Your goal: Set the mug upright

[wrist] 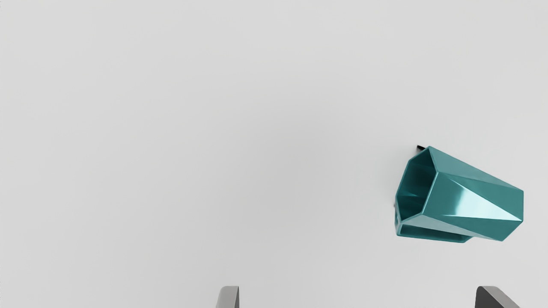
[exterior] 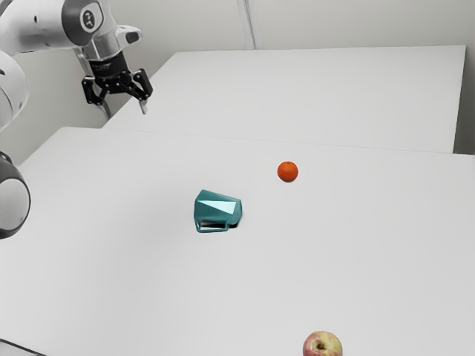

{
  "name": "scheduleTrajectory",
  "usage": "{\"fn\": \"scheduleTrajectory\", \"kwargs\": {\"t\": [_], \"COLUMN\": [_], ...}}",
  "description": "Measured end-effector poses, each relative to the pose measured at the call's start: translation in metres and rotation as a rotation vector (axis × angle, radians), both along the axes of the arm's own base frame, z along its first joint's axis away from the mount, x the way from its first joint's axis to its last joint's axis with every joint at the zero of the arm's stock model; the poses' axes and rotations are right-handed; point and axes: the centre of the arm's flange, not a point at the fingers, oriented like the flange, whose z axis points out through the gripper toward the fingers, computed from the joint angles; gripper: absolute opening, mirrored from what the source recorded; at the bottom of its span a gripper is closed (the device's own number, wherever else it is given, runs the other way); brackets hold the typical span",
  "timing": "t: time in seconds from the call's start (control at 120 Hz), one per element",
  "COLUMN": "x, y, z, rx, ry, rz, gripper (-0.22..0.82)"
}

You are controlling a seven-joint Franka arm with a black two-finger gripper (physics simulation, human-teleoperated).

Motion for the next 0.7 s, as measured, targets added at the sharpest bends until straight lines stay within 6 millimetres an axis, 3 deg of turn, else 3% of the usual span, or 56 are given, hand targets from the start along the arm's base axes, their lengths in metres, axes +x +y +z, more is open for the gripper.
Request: {"fn": "scheduleTrajectory", "kwargs": {"t": [0.358,0.7], "x": [-0.005,-0.022], "y": [-0.008,-0.014], "z": [-0.003,-0.104], "rx": [-0.025,-0.086], "ry": [0.021,0.135], "rz": [-0.022,-0.039], "gripper": [0.6,0.6]}}
